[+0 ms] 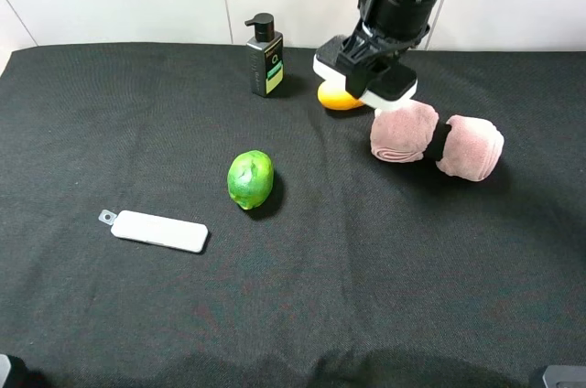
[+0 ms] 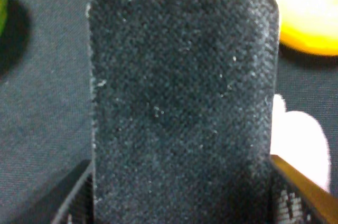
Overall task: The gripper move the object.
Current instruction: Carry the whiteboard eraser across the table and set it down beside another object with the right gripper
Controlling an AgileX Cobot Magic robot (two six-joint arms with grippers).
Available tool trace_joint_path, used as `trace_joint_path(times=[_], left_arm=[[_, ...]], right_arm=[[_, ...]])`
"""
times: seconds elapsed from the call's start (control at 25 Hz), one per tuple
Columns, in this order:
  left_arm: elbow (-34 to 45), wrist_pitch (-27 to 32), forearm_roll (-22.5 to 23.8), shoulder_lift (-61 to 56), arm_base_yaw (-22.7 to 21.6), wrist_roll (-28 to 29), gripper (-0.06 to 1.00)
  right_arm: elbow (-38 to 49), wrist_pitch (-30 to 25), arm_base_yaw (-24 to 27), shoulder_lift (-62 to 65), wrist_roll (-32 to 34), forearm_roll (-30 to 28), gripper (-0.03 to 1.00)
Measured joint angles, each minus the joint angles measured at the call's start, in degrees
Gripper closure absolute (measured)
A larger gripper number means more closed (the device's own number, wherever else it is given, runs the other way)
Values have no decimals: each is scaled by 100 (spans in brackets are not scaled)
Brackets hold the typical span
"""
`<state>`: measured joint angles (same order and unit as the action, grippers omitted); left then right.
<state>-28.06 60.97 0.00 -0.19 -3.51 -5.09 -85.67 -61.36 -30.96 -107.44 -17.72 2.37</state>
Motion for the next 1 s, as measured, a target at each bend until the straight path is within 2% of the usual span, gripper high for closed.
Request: trace_joint_path(times=[0.16,0.44,0.76,1.0], left_arm=[[0,0,0,0,0,0,18],[0,0,0,0,0,0,18],[0,0,0,0,0,0,18],[0,0,0,0,0,0,18]], right_arm=[[-271,-162,42,0,86,-153,51],[-317,-192,444,0,62,-123,51],[-322,135,933,0,-166,-76,51],[-322,534,1446,0,-459,213,51]])
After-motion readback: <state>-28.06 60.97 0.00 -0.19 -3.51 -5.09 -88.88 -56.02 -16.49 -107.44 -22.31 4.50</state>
